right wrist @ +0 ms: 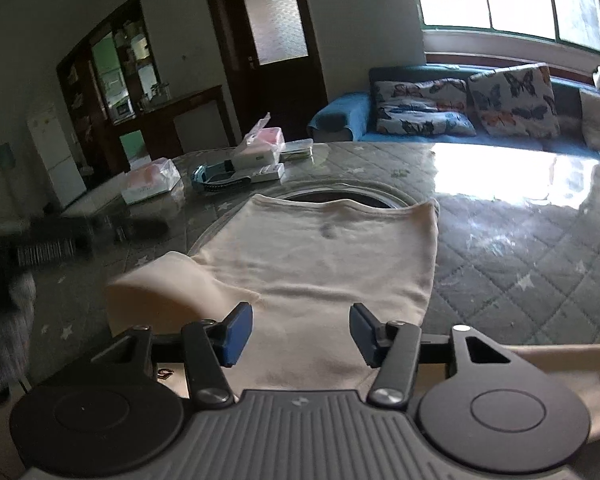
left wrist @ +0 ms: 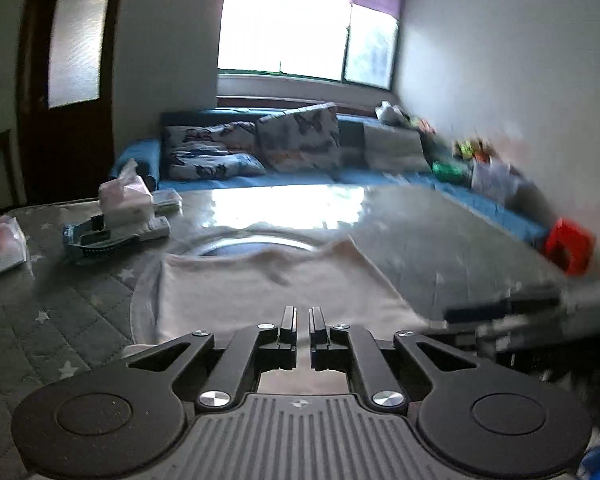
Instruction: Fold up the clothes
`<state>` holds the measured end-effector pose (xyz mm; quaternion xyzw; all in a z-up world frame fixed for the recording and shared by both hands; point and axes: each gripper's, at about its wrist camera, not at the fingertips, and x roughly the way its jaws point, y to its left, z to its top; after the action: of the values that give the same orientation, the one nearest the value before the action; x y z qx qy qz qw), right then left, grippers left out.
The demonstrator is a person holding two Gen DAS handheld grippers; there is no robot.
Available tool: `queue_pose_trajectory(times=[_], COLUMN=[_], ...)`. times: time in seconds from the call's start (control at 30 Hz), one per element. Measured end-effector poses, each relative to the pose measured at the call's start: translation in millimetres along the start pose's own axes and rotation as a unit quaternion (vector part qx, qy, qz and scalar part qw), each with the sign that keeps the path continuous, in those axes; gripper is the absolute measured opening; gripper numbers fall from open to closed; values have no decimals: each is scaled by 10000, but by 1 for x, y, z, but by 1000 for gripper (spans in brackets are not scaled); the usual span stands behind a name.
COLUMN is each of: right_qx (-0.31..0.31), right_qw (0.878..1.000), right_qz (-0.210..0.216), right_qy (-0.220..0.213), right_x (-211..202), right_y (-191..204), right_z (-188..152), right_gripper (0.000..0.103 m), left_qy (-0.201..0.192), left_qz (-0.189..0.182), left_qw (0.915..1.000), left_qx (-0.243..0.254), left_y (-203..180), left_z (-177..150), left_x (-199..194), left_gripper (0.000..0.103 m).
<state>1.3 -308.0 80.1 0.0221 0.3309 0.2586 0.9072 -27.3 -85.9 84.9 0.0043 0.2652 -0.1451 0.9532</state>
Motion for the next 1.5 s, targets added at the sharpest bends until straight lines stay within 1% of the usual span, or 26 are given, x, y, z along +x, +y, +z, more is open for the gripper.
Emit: queue_pose_trajectory(times=[0.03,0.07,0.13,0.2,0.23,0.27,0.37,0.4,0.43,0.5,0.63,0.7,0.73,0.77,0.83,0.87,0.9,0.97,1.13,1.23,1.37,1.43,1.47,1.5], right_qx=[26,52,43,26,8,-3,-40,-69,-78,-73,-143,-162,-194,-228,-310,-360,-355,-379,-579,-756,-974,-1065,-1099,-1093], right_qw=[10000,10000,10000,9999,9999,9998,9989,9984,9980,9965,9946,9931,9927,9924,9922,9923,9926,9935,9962,9962,9946,9933,9928,9929], right_qz=[6,12,36,77,119,160,369,434,480,610,659,713,706,691,643,605,584,538,467,419,266,177,126,71], right_qy=[10,19,57,95,117,140,286,351,404,558,784,917,956,988,1022,1017,1005,926,460,110,-254,-404,-460,-462], right_x=[0,0,1,4,6,9,23,31,37,54,80,91,95,98,101,102,101,96,67,42,14,1,-4,-6], right_y=[-1,-2,-2,0,2,4,13,17,20,28,42,50,54,57,63,65,66,67,70,71,71,70,69,66], right_z=[0,-1,-1,-1,-2,-1,-1,0,0,1,-1,-4,-5,-7,-8,-8,-7,-3,18,34,50,55,57,56], right_gripper=[54,54,54,53,52,51,49,49,48,47,45,39,38,34,24,15,7,4,3,3,3,3,3,3], left_qy=[9,20,33,52,87,129,292,337,381,467,644,690,701,712,733,744,754,780,874,825,806,795,789,778], left_qz=[36,102,306,565,703,845,1173,1260,1333,1405,1488,1463,1446,1428,1393,1375,1358,1328,1404,1529,1639,1665,1663,1659], left_qw=[10000,9999,9994,9983,9975,9963,9923,9909,9896,9879,9844,9840,9841,9843,9844,9845,9846,9848,9848,9844,9832,9828,9829,9830], left_qx=[84,129,160,109,30,-71,-270,-325,-376,-459,-678,-741,-751,-761,-781,-791,-801,-806,-523,-279,-50,43,81,134], left_y=[0,2,11,26,35,45,70,76,81,87,97,98,97,97,95,95,94,92,83,76,70,67,66,64], left_z=[-3,-7,-14,-20,-24,-29,-45,-50,-56,-67,-81,-82,-82,-81,-81,-80,-80,-79,-82,-83,-84,-84,-84,-85], left_x=[-1,-4,-12,-20,-24,-28,-38,-42,-46,-52,-53,-50,-48,-46,-42,-40,-38,-33,-20,-18,-17,-17,-17,-18], left_gripper=[10,19,30,31,37,40,40,42,45,47,48,48,49,50,52,53,53,53,53,52,51,47,41,39])
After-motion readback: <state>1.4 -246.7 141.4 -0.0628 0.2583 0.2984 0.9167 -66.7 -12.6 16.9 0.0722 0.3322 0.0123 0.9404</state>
